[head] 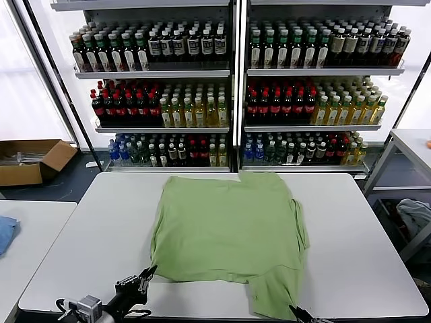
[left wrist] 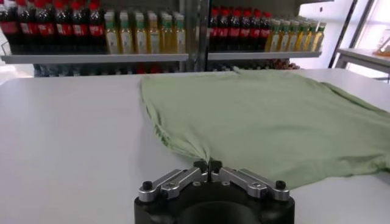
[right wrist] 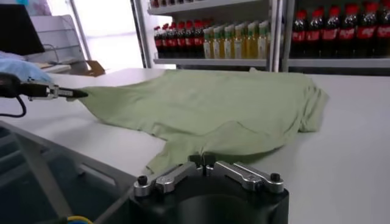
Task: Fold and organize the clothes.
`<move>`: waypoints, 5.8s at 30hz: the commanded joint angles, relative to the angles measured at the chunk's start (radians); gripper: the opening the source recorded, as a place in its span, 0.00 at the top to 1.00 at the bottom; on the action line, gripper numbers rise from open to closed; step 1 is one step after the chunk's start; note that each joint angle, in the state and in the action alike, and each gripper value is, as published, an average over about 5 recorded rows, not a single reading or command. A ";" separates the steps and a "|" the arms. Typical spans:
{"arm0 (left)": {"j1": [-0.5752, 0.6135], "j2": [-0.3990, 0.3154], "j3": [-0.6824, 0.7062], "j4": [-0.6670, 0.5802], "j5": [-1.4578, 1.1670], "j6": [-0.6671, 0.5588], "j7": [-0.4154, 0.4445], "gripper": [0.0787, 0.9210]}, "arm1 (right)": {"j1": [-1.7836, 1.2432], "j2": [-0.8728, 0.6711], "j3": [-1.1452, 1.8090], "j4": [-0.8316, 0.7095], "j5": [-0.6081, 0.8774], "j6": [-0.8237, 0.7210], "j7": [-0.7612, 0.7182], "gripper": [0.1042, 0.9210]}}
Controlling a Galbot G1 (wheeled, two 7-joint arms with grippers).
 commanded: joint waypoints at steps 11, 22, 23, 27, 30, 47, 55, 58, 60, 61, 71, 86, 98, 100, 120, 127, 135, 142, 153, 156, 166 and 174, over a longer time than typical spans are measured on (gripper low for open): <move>0.074 -0.007 -0.064 -0.095 -0.048 0.038 -0.003 0.99 | 0.065 0.013 0.016 0.019 0.195 0.057 0.093 1.00; -0.222 0.088 -0.004 0.068 -0.210 -0.002 -0.019 0.99 | 0.470 -0.016 -0.056 -0.102 0.209 -0.026 0.193 1.00; -0.244 0.093 0.004 0.083 -0.222 -0.006 -0.018 0.99 | 0.500 -0.022 -0.066 -0.118 0.206 -0.030 0.202 1.00; -0.323 0.099 0.036 0.164 -0.239 -0.019 -0.016 0.99 | 0.605 -0.043 -0.124 -0.199 0.183 -0.039 0.263 1.00; -0.391 0.103 0.063 0.239 -0.260 -0.026 -0.015 0.99 | 0.688 -0.054 -0.166 -0.269 0.174 -0.042 0.311 1.00; -0.660 0.077 0.236 0.543 -0.204 -0.028 -0.011 0.90 | 1.008 -0.026 -0.422 -0.601 -0.158 -0.076 0.383 0.77; -0.598 0.109 0.177 0.504 -0.170 -0.024 -0.031 0.63 | 0.923 -0.059 -0.380 -0.483 -0.239 -0.158 0.404 0.50; -0.544 0.112 0.148 0.448 -0.129 -0.015 -0.042 0.53 | 0.850 -0.064 -0.335 -0.413 -0.251 -0.196 0.428 0.40; -0.501 0.112 0.133 0.408 -0.108 -0.009 -0.046 0.45 | 0.781 -0.063 -0.297 -0.359 -0.242 -0.222 0.435 0.32; -0.482 0.112 0.129 0.391 -0.105 -0.007 -0.047 0.42 | 0.749 -0.063 -0.281 -0.334 -0.236 -0.231 0.434 0.29; -0.408 0.079 0.151 0.361 -0.085 0.018 -0.059 0.13 | 0.517 -0.043 -0.194 -0.230 -0.194 -0.283 0.420 0.15; -0.434 0.073 0.174 0.412 -0.103 0.018 -0.051 0.43 | 0.556 -0.008 -0.252 -0.277 -0.164 -0.289 0.426 0.67; -0.417 0.081 0.160 0.405 -0.123 0.008 -0.038 0.84 | 0.581 -0.008 -0.265 -0.305 -0.130 -0.273 0.408 1.00; -0.399 0.090 0.150 0.390 -0.125 0.008 -0.038 0.91 | 0.565 -0.014 -0.254 -0.287 -0.117 -0.273 0.402 1.00; 0.078 -0.031 -0.077 0.033 -0.059 0.006 -0.064 0.98 | 0.145 -0.058 -0.114 -0.050 -0.093 -0.211 0.349 1.00; 0.182 -0.057 -0.103 -0.045 -0.013 0.049 -0.069 0.98 | 0.097 -0.044 -0.125 -0.008 -0.123 -0.247 0.393 0.96; 0.142 -0.032 -0.167 -0.071 0.008 0.072 -0.071 0.77 | 0.160 -0.035 -0.096 0.025 -0.058 -0.261 0.414 0.67; -0.069 0.104 -0.198 -0.009 -0.050 0.092 -0.038 0.53 | 0.438 -0.103 -0.089 -0.019 0.074 -0.307 0.358 0.43; -0.501 0.264 0.022 0.331 -0.047 0.095 0.090 0.17 | 1.131 -0.068 -0.330 -0.464 -0.046 -0.476 0.212 0.13; -0.631 0.290 0.110 0.447 -0.055 0.094 0.091 0.13 | 1.246 -0.030 -0.393 -0.593 -0.104 -0.489 0.180 0.12; -0.917 0.290 0.328 0.755 -0.111 0.065 0.090 0.12 | 1.454 0.093 -0.508 -0.911 -0.205 -0.526 0.144 0.12; -1.027 0.256 0.406 0.863 -0.144 0.043 0.082 0.12 | 1.553 0.100 -0.577 -1.078 -0.229 -0.505 0.077 0.12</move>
